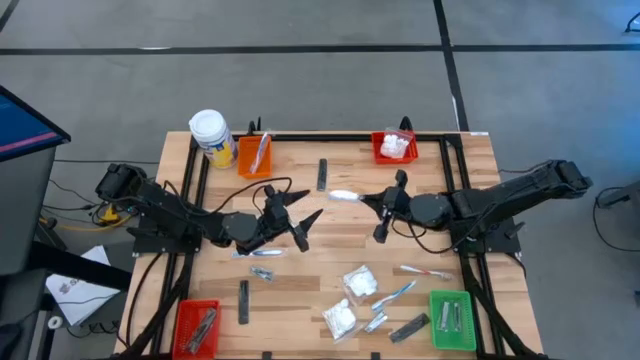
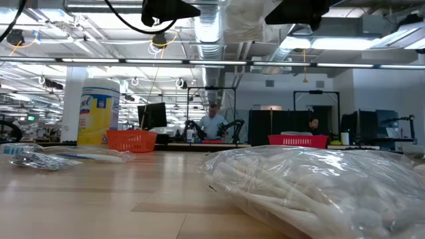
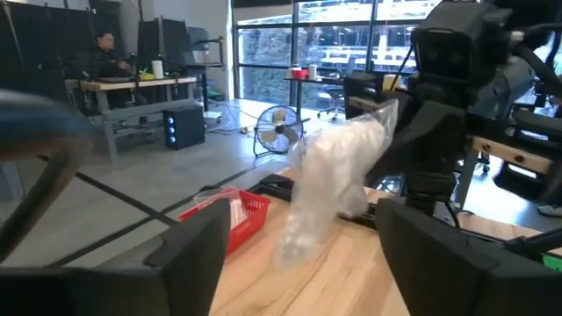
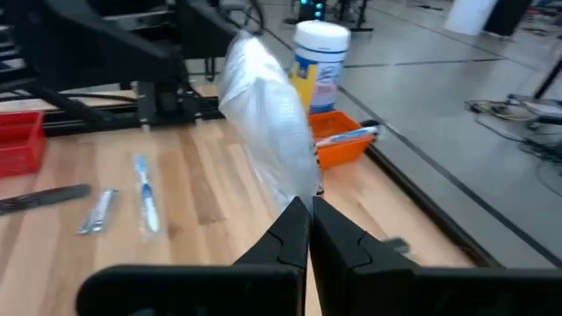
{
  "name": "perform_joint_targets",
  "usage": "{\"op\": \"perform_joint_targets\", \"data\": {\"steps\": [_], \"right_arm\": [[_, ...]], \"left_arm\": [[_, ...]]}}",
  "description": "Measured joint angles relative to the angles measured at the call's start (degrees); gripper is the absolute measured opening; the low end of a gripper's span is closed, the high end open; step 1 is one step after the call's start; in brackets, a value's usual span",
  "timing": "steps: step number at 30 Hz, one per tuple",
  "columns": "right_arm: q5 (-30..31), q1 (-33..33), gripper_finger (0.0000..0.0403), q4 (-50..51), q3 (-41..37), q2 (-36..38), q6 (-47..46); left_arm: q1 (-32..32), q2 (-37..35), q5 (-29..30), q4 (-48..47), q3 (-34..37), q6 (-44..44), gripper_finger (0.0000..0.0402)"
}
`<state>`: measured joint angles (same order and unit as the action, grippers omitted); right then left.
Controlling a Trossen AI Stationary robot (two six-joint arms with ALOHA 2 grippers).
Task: Pick & Place Travel size toiletries
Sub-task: Stack the top cotton pack on top of the cotton pack in the red bin
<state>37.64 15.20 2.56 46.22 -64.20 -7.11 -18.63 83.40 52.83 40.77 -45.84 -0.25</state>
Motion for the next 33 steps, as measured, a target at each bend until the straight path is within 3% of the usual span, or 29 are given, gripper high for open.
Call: {"op": "perform_joint_targets", "data": {"steps": [10, 20, 27, 33], "right_arm": [[7.2, -0.3, 0.0, 15.1, 0.0, 7.9, -2.5], [9.2, -5.3, 0.0, 27.2, 0.0, 10.3, -2.4], [7.1, -17.3, 0.0, 28.1, 0.1, 10.3, 4.9], [-7.9, -35.9, 0.0, 30.8, 4.4, 8.1, 13.5]], "left_arm": [[0.0, 0.0, 1.2, -0.9, 0.0, 0.0, 0.0285], [0.0, 0.0, 1.2, -1.3, 0.0, 0.0, 0.0285], [0.0, 0.0, 1.2, -2.3, 0.0, -1.8, 0.0285], [0.0, 0.0, 1.1, -2.2, 0.0, -2.2, 0.0285]]}}
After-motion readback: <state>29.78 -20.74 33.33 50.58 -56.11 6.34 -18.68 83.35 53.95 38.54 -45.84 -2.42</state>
